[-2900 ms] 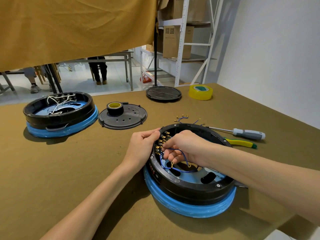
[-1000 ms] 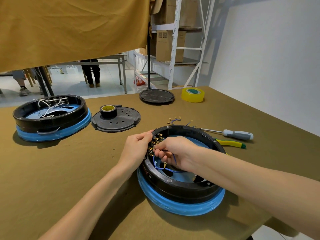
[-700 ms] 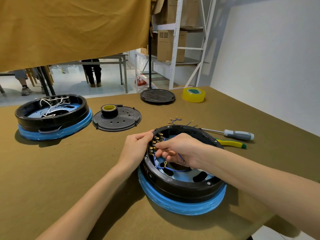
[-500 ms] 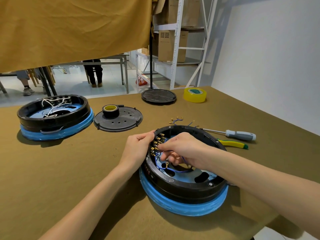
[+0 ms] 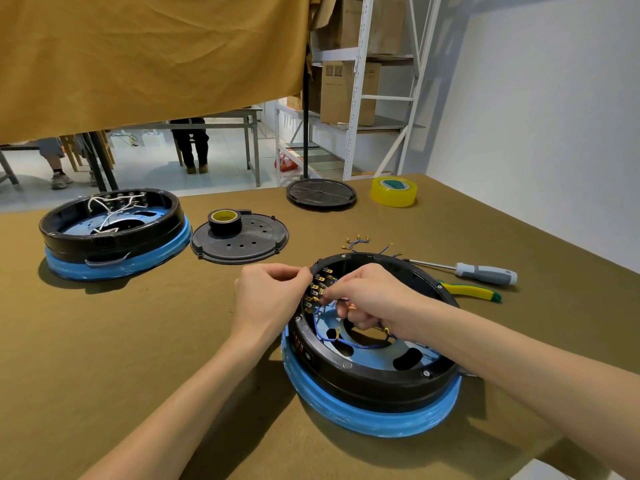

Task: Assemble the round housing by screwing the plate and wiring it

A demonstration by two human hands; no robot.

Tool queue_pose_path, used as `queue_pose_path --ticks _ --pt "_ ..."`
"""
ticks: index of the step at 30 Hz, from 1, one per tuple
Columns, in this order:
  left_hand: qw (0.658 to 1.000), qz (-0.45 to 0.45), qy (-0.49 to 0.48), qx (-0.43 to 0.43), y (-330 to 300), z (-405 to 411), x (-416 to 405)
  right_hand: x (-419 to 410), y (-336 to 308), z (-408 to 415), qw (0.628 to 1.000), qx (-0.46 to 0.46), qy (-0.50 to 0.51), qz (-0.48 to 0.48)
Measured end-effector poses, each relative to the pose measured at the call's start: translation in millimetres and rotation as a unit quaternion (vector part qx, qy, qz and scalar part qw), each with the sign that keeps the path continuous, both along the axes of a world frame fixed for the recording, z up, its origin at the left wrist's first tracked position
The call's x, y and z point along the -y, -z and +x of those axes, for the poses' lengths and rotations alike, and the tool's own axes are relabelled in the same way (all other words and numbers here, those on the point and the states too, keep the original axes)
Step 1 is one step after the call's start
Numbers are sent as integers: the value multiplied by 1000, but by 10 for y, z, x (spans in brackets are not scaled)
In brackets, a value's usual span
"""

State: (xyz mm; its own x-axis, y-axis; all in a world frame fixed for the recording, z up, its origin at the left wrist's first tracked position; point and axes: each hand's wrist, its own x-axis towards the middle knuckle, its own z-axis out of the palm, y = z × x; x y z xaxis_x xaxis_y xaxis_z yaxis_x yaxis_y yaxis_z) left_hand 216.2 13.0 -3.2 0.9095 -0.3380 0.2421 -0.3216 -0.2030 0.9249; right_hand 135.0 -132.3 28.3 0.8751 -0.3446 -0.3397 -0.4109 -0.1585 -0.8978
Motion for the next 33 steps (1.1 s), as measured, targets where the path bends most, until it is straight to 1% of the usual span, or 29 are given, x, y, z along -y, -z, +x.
queue_pose_path --ticks 6,12,19,24,28,33 --pt "997 76 21 -2 -101 156 -91 2 22 18 1000 -4 -22 -1" --pt "985 162 54 14 -188 254 -143 18 37 63 999 -12 -28 18" --pt "983 170 63 14 -203 263 -155 20 59 101 999 -24 -13 22" --pt "985 157 67 11 -205 247 -156 -3 22 88 999 -30 -9 28" --pt "987 144 68 0 -211 239 -151 -30 -7 123 998 -37 15 56" --pt "987 145 64 4 -224 218 -149 -64 17 154 991 -43 53 112"
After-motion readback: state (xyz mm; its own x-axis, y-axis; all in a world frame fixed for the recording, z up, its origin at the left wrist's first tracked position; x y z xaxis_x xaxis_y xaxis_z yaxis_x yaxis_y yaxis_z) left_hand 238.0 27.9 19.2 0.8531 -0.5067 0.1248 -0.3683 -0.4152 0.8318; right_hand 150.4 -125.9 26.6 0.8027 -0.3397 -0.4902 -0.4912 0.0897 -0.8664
